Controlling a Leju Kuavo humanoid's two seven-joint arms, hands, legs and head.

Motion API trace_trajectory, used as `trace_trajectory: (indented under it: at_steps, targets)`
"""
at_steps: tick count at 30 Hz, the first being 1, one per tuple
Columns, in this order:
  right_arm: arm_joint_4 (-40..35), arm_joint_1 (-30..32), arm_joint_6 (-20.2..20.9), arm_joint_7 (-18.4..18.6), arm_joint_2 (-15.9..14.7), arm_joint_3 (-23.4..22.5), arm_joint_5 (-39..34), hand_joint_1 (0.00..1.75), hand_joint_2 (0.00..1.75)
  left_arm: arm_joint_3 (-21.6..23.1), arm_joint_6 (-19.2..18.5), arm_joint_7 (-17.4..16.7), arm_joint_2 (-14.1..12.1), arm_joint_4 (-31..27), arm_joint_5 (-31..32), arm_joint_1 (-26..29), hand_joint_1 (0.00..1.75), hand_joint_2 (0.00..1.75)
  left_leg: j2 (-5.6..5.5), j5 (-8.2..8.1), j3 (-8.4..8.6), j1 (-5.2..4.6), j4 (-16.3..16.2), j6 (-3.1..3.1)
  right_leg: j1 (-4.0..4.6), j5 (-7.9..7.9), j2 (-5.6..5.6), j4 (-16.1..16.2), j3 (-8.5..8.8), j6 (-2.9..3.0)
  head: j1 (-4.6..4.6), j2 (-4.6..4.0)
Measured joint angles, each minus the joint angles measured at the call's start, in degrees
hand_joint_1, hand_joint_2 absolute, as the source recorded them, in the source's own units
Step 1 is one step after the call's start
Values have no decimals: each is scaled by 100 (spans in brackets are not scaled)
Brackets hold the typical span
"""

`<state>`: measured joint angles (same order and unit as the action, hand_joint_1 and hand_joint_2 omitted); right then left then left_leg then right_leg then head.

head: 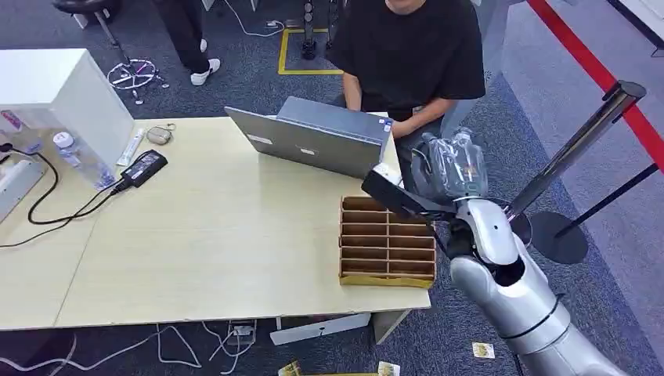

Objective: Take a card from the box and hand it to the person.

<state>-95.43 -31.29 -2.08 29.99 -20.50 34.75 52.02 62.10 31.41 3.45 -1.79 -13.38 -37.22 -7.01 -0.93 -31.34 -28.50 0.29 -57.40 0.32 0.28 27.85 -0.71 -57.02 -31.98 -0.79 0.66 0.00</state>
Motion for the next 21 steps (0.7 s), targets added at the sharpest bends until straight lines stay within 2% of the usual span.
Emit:
trace_trajectory:
  at_steps: [5,10,14,21]
  targets:
    - [55,-244,-105,41,-240,-214,-22,166,175,0,7,0,-2,0,70,-1,0,0,0,0,0,0,-1,0,-1,-1,1,0,0,-1,0,2]
    - [265,-369,-359,2,-385,-343,81,161,175,0,17,2,-2,0,120,-1,0,0,0,0,-1,0,-1,0,0,-1,1,0,-1,-1,0,0]
    - [477,-368,-757,-85,-419,-393,190,161,175,0,22,-28,0,0,155,-2,0,0,0,0,-1,1,-1,0,1,-1,0,0,-1,-1,2,0]
    - [829,-254,-1440,-310,-393,-476,363,148,175,4,26,-31,7,0,199,-3,0,0,-1,0,-2,1,0,0,1,-1,0,0,-1,-1,-2,0]
